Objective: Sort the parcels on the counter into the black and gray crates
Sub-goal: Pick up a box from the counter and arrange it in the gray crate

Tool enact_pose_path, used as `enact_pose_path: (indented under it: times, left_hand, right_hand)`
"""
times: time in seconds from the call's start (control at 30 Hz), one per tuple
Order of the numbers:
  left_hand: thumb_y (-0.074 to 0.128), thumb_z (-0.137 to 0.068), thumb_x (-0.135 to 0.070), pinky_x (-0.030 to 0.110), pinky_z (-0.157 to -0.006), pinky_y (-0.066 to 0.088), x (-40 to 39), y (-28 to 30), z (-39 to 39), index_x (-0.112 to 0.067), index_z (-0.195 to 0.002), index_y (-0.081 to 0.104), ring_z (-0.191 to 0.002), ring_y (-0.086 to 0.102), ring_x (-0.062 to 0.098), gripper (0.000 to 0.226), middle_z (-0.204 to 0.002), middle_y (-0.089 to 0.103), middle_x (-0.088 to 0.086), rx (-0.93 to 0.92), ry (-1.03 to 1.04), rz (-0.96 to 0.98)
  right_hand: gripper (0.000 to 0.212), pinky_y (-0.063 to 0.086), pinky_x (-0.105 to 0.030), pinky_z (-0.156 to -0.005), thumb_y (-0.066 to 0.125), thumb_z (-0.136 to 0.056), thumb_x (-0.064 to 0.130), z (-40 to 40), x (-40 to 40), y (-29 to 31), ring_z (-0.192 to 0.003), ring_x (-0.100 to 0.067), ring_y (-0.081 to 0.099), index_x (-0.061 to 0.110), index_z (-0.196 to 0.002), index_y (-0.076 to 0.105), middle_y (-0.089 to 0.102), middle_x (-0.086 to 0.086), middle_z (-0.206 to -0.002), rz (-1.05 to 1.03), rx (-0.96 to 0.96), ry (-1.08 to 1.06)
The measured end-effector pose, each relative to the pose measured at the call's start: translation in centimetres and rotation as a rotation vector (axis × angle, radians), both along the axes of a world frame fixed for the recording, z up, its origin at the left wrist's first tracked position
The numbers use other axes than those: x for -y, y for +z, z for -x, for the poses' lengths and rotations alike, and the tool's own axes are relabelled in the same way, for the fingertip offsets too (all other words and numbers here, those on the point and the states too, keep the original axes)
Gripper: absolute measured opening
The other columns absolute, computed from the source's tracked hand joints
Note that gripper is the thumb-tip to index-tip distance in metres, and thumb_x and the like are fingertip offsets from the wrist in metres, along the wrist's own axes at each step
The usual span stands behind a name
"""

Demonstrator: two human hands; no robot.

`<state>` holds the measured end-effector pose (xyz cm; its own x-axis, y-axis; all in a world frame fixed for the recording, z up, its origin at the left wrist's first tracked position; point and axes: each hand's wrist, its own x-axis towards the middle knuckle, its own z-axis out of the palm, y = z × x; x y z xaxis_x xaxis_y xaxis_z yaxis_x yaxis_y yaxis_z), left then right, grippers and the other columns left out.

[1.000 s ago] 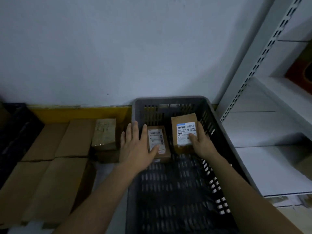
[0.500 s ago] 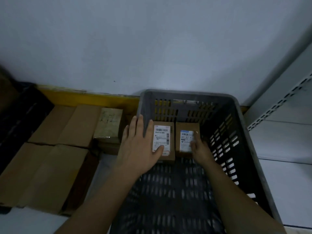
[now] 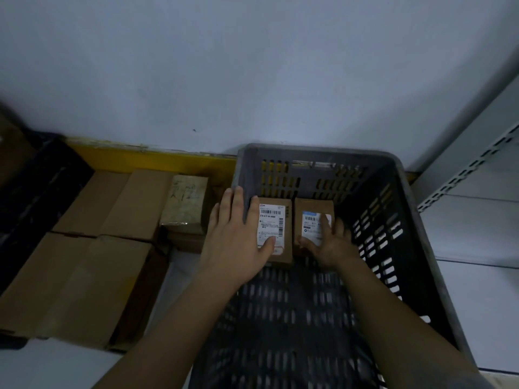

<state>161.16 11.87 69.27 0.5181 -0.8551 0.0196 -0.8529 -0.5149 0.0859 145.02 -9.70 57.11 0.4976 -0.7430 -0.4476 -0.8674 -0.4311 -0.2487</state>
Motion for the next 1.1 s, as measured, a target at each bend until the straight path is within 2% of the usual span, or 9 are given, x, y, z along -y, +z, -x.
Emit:
enact_pose_path:
  times: [0.17,0.33,0.4,0.53,0.7,0.83,0.93,1.1]
  left_hand:
    - [0.035,-0.104,-0.07,0.052,-0.133,0.012,-0.3,0.7,-0.2,-0.023,-0.169,0.021,-0.164,0.006,0.03,0.081,-0.178,0.013,0.011,-0.105,0.051,0.135]
    - [0.019,-0.1,-0.081,0.053,-0.133,0.008,-2.4,1.2,-1.6,-0.029,-0.172,0.005,-0.165,0.002,0.024,0.089,-0.18,0.006,0.002,-0.216,0.122,0.203]
    - [0.017,-0.1,-0.081,0.054,-0.133,0.008,-4.2,1.1,-3.0,-0.027,-0.172,0.006,-0.165,0.005,0.027,0.091,-0.18,0.009,0.006,-0.187,0.161,0.191]
    - [0.027,-0.105,-0.071,0.057,-0.132,0.009,-7.9,0.0,-6.0,-0.021,-0.172,0.009,-0.164,0.006,0.032,0.086,-0.179,0.01,0.011,-0.113,0.231,0.106]
    - [0.032,-0.105,-0.069,0.059,-0.131,0.008,-12.2,-1.0,-9.2,-0.025,-0.171,0.012,-0.164,0.004,0.034,0.082,-0.179,0.007,0.012,-0.128,0.253,0.022]
    - [0.034,-0.105,-0.067,0.058,-0.131,0.007,-15.6,-0.8,-11.7,-0.025,-0.172,0.009,-0.164,0.003,0.035,0.083,-0.179,0.006,0.012,-0.157,0.218,-0.002]
    - [0.029,-0.106,-0.068,0.058,-0.132,0.005,-17.4,-0.6,-13.5,-0.023,-0.172,0.006,-0.165,-0.001,0.035,0.084,-0.179,0.001,0.013,-0.125,0.172,-0.028]
    - [0.025,-0.106,-0.069,0.059,-0.131,0.001,-19.0,-1.2,-15.9,-0.022,-0.172,0.002,-0.165,-0.01,0.034,0.085,-0.179,-0.006,0.013,-0.108,0.116,-0.051]
  right_hand:
    - [0.092,0.02,-0.061,-0.129,0.033,-0.1,0.081,-0.9,-1.4,2.8,-0.163,-0.041,0.004,0.03,-0.172,0.005,-0.003,-0.013,-0.179,0.181,0.009,0.034]
    - [0.084,0.023,-0.061,-0.128,0.028,-0.104,0.076,-2.5,-4.2,7.3,-0.163,-0.039,0.008,0.027,-0.171,0.016,0.006,-0.015,-0.179,0.32,0.142,0.064]
    - [0.082,0.021,-0.06,-0.129,0.026,-0.105,0.075,-3.4,-5.9,9.3,-0.164,-0.039,0.009,0.026,-0.171,0.018,0.009,-0.015,-0.179,0.368,0.208,0.071]
    - [0.082,0.022,-0.058,-0.13,0.026,-0.106,0.073,-5.6,-10.2,13.3,-0.165,-0.037,0.01,0.023,-0.171,0.024,0.014,-0.016,-0.179,0.451,0.325,0.13]
    - [0.079,0.022,-0.057,-0.131,0.035,-0.107,0.068,-10.7,-17.0,16.3,-0.164,-0.04,0.014,0.02,-0.17,0.031,0.023,-0.019,-0.176,0.53,0.448,0.205]
    - [0.08,0.018,-0.055,-0.133,0.036,-0.107,0.066,-15.8,-21.9,15.5,-0.165,-0.039,0.009,0.021,-0.171,0.022,0.016,-0.018,-0.178,0.476,0.385,0.239]
    - [0.085,0.016,-0.057,-0.132,0.036,-0.106,0.069,-18.7,-24.3,13.5,-0.165,-0.04,0.004,0.023,-0.173,0.01,0.007,-0.018,-0.179,0.36,0.265,0.185]
    - [0.098,0.018,-0.062,-0.129,0.034,-0.1,0.08,-21.6,-25.6,10.2,-0.162,-0.047,0.004,0.023,-0.172,0.0,-0.005,-0.024,-0.177,0.253,0.024,0.066]
